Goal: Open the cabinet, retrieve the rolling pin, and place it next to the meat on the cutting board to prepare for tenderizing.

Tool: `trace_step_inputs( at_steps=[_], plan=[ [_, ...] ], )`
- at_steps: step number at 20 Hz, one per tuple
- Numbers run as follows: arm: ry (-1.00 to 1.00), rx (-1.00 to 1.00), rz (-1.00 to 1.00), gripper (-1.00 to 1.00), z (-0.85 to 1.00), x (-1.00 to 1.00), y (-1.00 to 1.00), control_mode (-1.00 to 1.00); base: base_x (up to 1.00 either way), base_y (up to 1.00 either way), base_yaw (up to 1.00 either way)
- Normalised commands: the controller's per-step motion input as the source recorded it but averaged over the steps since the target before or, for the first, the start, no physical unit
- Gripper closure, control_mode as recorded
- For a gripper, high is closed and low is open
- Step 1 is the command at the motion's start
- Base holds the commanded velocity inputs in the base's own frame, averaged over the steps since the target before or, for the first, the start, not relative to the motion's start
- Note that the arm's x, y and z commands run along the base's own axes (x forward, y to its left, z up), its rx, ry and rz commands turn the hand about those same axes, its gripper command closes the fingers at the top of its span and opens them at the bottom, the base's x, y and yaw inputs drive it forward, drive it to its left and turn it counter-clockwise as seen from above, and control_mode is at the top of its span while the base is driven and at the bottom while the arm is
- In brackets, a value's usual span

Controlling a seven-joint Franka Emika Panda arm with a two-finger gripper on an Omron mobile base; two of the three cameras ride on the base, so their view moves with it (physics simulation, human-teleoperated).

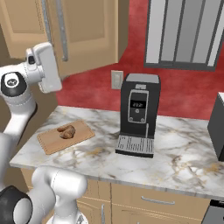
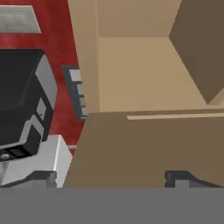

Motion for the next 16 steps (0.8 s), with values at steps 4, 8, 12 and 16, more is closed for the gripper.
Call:
trace_step_inputs(
  at_steps=[4, 8, 12, 16],
  plan=[
    [0.00, -0.04, -0.19, -1.00, 0.14, -0.30, -0.26, -1.00, 0.00, 0.00, 0.00],
    [0.00, 0.00, -0.13, -1.00, 0.10, 0.00, -0.46, -1.00, 0.00, 0.00, 0.00],
    [0.00, 0.00, -0.12, -1.00, 0.10, 0.00, -0.58, -1.00, 0.00, 0.00, 0.00],
    [0.00, 0.00, -0.09, -1.00, 0.09, 0.00, -0.72, -1.00, 0.00, 0.00, 0.00]
  ],
)
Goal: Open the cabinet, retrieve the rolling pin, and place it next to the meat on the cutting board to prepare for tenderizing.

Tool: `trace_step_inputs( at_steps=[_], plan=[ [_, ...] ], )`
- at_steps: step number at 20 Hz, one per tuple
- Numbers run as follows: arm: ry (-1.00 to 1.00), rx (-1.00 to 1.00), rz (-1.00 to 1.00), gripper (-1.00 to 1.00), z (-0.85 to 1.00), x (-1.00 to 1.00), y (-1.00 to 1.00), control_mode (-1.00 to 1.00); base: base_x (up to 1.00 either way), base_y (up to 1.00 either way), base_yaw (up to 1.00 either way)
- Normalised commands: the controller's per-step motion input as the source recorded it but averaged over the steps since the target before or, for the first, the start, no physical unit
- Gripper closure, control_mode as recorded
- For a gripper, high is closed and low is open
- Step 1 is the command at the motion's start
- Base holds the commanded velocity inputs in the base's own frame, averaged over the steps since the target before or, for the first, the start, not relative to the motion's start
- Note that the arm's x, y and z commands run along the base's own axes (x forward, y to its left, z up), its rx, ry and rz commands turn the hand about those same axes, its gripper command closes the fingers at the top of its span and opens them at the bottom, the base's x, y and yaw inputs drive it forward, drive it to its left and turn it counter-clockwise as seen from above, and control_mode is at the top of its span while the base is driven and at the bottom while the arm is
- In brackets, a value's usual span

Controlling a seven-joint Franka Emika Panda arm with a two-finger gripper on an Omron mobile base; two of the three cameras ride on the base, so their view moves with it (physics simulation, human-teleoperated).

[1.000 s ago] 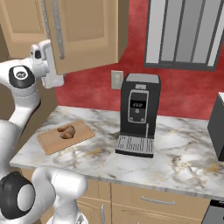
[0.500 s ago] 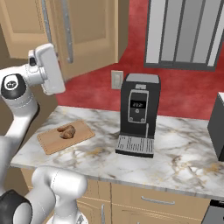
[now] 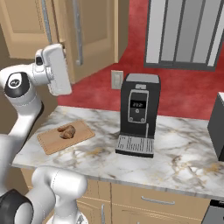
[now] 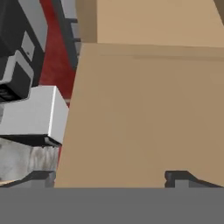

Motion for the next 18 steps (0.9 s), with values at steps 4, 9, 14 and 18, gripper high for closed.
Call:
trace_step_inputs(
  at_steps=[4, 9, 14, 18],
  plan=[
    [0.00, 0.00, -0.05, -1.00, 0.01, 0.00, -0.79, -1.00, 0.00, 0.00, 0.00],
    [0.00, 0.00, 0.00, -1.00, 0.00, 0.00, -0.89, -1.00, 0.00, 0.00, 0.00],
    [0.00, 0.01, 0.00, -1.00, -0.02, 0.00, -0.85, -1.00, 0.00, 0.00, 0.00],
    [0.01, 0.01, 0.00, -1.00, -0.07, 0.02, -0.47, -1.00, 0.00, 0.00, 0.00]
  ],
)
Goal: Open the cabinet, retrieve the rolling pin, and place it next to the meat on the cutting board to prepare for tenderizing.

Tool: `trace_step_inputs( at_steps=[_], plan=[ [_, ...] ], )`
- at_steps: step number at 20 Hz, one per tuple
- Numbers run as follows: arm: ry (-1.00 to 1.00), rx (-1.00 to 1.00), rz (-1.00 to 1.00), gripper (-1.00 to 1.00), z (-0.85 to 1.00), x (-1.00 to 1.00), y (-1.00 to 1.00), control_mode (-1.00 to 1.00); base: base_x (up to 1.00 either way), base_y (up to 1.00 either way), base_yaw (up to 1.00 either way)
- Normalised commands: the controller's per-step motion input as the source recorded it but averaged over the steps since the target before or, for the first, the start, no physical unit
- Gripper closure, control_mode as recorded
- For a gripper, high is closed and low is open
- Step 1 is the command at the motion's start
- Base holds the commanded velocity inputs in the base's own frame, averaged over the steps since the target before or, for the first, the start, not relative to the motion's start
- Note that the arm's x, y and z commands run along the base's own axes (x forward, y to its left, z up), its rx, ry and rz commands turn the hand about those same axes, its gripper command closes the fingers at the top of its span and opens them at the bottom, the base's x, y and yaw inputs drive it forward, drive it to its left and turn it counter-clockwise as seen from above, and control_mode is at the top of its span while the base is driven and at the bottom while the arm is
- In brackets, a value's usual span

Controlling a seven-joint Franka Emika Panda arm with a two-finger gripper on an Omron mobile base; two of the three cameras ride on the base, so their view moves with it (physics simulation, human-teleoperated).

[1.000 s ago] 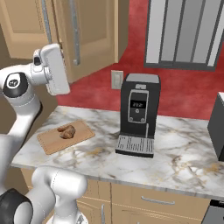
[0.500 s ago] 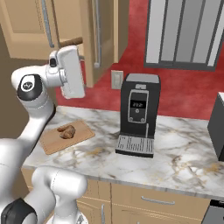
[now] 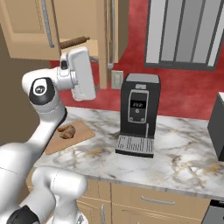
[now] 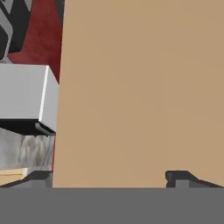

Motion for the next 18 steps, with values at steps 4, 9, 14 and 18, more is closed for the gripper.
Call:
trace_step_inputs(
  at_steps=[4, 9, 14, 18],
  plan=[
    [0.01, 0.00, 0.00, -1.00, -0.06, 0.01, -0.16, -1.00, 0.00, 0.00, 0.00],
    [0.00, 0.00, 0.00, -1.00, 0.00, -0.12, 0.28, -1.00, 0.00, 0.00, 0.00],
    [0.00, 0.00, 0.01, -1.00, -0.05, -0.14, 0.71, -1.00, 0.00, 0.00, 0.00],
    [0.00, 0.00, 0.02, -1.00, -0.05, -0.08, 0.72, -1.00, 0.00, 0.00, 0.00]
  ],
)
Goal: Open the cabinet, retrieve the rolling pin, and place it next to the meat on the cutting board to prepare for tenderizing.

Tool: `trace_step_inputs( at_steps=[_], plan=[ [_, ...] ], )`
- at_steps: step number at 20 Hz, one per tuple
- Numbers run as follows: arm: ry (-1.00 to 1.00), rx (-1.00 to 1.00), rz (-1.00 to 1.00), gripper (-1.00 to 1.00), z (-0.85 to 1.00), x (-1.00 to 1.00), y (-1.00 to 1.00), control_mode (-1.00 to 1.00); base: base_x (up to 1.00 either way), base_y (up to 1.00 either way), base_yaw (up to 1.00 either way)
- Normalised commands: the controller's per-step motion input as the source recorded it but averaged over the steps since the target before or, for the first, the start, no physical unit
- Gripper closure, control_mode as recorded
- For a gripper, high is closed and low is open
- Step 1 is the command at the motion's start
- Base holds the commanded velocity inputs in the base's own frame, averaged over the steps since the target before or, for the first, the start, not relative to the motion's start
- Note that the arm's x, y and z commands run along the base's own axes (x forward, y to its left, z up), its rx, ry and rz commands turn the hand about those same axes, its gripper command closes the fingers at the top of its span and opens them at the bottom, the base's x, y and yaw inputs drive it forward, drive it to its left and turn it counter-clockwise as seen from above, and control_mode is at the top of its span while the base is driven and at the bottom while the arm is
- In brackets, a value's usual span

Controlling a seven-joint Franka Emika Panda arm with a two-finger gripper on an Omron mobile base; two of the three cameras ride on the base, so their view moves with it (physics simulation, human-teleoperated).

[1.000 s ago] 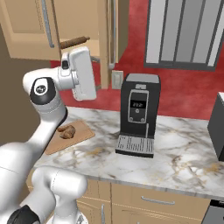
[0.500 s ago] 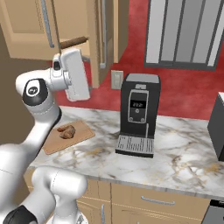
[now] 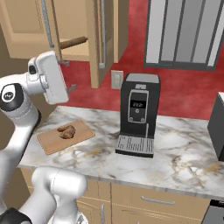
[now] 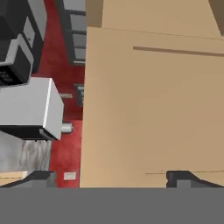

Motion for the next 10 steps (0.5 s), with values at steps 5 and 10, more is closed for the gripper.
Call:
trace_step_inputs(
  at_steps=[5, 10],
  plan=[
    [0.00, 0.00, 0.08, -1.00, -0.01, -0.25, 0.37, -1.00, 0.00, 0.00, 0.00],
    [-0.16, 0.10, 0.02, -1.00, 0.03, -0.03, 0.23, -1.00, 0.00, 0.00, 0.00]
  ],
)
